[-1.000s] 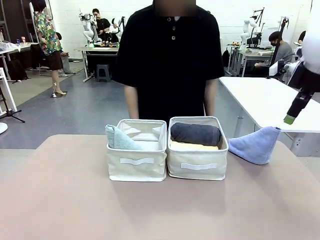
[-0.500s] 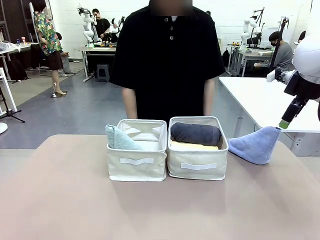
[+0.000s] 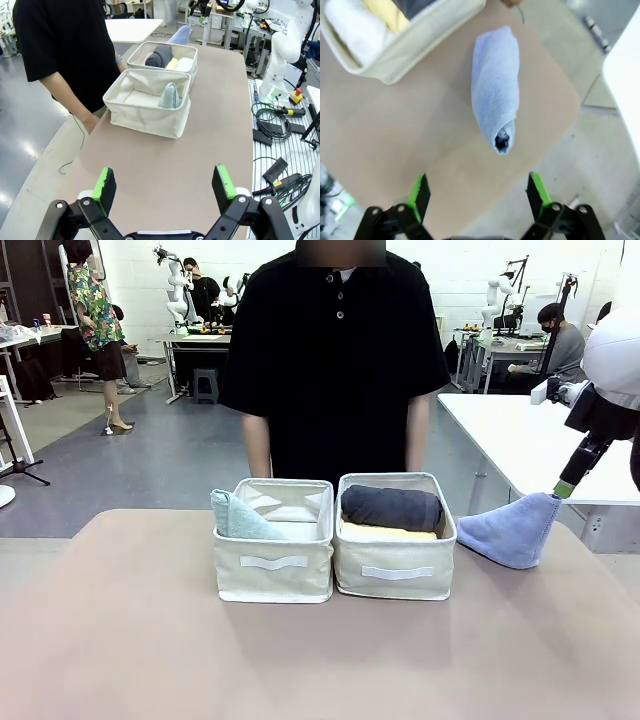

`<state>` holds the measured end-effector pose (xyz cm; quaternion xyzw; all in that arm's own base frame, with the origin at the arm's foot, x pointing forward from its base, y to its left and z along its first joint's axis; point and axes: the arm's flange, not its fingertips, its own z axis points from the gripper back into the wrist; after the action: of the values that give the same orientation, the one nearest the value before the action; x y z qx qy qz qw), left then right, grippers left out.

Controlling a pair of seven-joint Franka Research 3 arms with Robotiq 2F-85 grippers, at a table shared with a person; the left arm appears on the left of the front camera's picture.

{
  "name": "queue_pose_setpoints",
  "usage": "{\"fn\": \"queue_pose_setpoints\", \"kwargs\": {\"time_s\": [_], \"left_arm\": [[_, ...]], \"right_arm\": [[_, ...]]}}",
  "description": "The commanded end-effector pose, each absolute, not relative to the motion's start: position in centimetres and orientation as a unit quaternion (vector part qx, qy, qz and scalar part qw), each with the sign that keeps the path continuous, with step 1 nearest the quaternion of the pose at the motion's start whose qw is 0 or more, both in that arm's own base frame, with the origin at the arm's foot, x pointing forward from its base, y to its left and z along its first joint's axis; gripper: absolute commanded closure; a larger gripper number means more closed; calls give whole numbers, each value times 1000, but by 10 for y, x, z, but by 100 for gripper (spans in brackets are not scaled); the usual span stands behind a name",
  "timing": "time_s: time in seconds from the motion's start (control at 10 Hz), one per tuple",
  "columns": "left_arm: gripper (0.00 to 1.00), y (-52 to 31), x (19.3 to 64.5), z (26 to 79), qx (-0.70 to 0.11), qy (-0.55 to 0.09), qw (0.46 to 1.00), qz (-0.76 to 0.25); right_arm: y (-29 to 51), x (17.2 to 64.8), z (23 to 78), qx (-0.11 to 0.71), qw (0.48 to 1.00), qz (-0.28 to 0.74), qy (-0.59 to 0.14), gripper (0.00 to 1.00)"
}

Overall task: Sort the towels based on their folding style.
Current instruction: Pick up another triangle-folded towel from the table and place it in the left Fabric basket.

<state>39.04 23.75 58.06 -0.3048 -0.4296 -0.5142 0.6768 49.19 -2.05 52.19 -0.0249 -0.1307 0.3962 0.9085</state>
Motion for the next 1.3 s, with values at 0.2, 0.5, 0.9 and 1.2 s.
{"fn": "queue_pose_setpoints", "kwargs": {"time_s": [0.2, 0.5, 0.9, 1.2], "left_arm": [[0, 238, 390, 582, -304, -440, 669, -516], [0, 238, 390, 582, -304, -440, 669, -516], [0, 238, 390, 582, -304, -440, 669, -516], [0, 238, 390, 582, -304, -440, 669, -516]], "right_arm": [[-54, 557, 488, 23, 911, 389, -137, 0], [-63, 581, 465, 74, 916, 382, -93, 0], [-65, 599, 439, 98, 922, 372, -40, 0], [-61, 604, 418, 120, 909, 398, -19, 0]]}}
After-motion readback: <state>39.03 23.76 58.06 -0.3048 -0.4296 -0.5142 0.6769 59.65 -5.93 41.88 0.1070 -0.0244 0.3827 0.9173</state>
